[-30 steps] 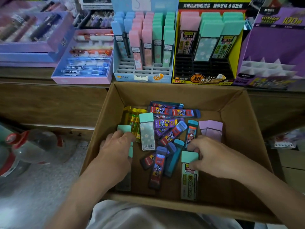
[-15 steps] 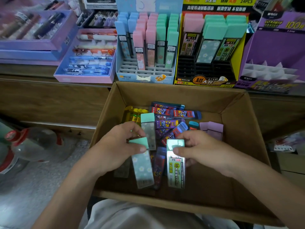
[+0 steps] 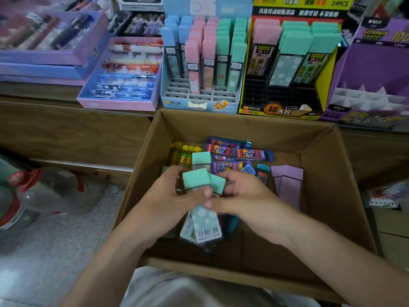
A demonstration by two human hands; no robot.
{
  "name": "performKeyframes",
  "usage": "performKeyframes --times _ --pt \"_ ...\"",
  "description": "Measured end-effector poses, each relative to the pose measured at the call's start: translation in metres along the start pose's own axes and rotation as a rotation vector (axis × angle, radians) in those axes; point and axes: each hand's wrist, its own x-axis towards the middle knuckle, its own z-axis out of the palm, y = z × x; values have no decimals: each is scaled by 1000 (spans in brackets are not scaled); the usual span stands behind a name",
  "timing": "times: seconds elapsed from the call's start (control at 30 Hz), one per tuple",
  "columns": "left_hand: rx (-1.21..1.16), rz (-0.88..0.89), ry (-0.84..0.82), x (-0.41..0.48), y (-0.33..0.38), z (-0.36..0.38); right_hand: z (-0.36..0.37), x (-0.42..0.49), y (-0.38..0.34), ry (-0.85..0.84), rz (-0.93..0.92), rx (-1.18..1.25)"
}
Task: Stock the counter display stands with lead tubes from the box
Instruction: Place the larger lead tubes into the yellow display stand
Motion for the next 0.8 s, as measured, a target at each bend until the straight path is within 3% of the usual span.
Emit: performKeyframes --times 0.07,0.13,0.23,0.37,0.47,0.7,0.8 --pt "-148 -84 -187 -9 0 -3 0 5 -3 -10 -28 76" --pt "-171 -79 -271 -15 -1 -6 0 9 -5 -27 -26 133" --pt "-140 -31 -100 -18 -3 -6 -3 18 -4 -11 -24 168" --pt "-170 33 132 -24 -6 -7 -15 33 1 277 -26 -440" --pt "-187 104 205 -31 -7 -12 -12 41 1 356 -23 -754" --pt "-229 255 332 -47 -5 -19 21 52 6 431 -165 -1092" --pt "-257 275 339 -50 -6 -24 24 54 7 446 -173 -1078"
